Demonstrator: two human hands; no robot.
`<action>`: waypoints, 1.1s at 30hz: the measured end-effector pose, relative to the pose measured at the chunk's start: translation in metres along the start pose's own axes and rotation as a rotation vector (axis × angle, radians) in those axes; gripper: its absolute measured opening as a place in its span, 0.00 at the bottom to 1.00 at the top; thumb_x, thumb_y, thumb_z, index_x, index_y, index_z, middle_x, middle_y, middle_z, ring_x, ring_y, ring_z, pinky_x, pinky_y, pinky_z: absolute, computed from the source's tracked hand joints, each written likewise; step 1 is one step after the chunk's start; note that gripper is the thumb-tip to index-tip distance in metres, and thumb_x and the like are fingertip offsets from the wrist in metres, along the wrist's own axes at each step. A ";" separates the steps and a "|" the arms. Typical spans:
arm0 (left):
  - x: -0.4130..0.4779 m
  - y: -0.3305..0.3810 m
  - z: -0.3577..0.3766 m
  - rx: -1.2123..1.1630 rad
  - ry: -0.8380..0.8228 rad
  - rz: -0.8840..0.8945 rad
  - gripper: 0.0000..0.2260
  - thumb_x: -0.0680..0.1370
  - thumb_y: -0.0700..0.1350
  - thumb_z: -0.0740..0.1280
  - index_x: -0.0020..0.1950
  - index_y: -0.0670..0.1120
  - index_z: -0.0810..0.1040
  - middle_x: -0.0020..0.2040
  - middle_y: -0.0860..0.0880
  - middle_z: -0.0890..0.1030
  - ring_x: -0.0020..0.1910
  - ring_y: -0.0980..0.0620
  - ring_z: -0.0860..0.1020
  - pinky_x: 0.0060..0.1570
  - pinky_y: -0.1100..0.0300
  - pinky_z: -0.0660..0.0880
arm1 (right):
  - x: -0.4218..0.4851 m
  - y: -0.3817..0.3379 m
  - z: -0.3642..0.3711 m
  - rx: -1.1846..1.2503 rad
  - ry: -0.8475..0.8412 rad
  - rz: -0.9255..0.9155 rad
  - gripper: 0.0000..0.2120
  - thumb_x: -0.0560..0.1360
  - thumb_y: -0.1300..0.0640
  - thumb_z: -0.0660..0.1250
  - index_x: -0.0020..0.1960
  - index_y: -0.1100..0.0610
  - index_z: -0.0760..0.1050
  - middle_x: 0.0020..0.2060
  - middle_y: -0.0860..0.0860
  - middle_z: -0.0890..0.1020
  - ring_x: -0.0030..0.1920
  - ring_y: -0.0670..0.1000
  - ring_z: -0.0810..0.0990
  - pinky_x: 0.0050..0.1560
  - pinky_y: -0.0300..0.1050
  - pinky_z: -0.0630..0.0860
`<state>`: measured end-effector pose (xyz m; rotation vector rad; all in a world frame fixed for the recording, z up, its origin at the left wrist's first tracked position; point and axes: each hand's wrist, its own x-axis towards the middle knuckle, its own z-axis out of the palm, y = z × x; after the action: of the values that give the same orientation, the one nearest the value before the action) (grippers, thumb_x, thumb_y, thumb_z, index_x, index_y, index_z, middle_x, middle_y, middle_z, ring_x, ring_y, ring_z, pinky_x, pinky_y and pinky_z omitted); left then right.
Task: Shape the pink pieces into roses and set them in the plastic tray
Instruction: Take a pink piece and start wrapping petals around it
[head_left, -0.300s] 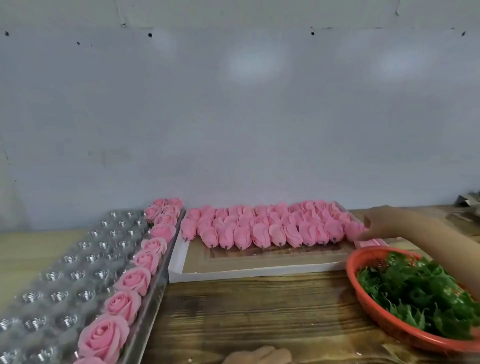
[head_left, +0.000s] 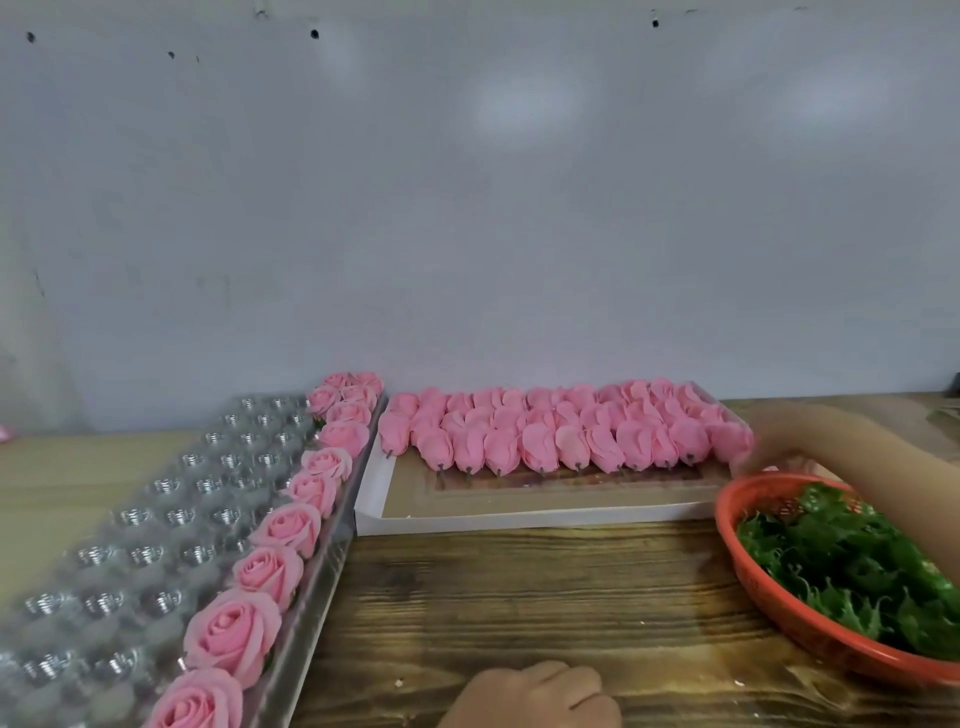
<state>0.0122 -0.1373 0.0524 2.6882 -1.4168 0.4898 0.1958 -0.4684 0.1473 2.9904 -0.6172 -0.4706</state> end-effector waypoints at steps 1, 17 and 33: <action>0.004 0.002 0.000 0.010 -0.002 0.003 0.08 0.73 0.50 0.60 0.34 0.55 0.73 0.34 0.59 0.73 0.29 0.64 0.70 0.22 0.69 0.68 | -0.001 -0.002 0.000 0.003 0.014 0.008 0.25 0.73 0.44 0.71 0.63 0.58 0.73 0.39 0.50 0.78 0.38 0.46 0.78 0.36 0.36 0.75; 0.006 -0.008 -0.027 -1.077 0.055 -0.601 0.13 0.79 0.48 0.62 0.35 0.53 0.77 0.32 0.54 0.78 0.32 0.59 0.74 0.30 0.66 0.70 | -0.083 -0.008 -0.024 -0.019 0.447 -0.020 0.12 0.77 0.52 0.59 0.40 0.57 0.75 0.35 0.50 0.76 0.35 0.49 0.74 0.35 0.40 0.65; 0.040 -0.064 -0.005 -1.111 0.656 -1.058 0.12 0.78 0.32 0.57 0.43 0.42 0.78 0.37 0.45 0.81 0.33 0.56 0.79 0.32 0.66 0.75 | -0.161 -0.116 0.092 1.350 0.125 -0.675 0.12 0.74 0.60 0.73 0.54 0.48 0.77 0.48 0.48 0.84 0.49 0.46 0.82 0.55 0.45 0.80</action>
<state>0.0840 -0.1314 0.0751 1.6751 0.0719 0.2697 0.0710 -0.2972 0.0921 4.4265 0.3329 0.3276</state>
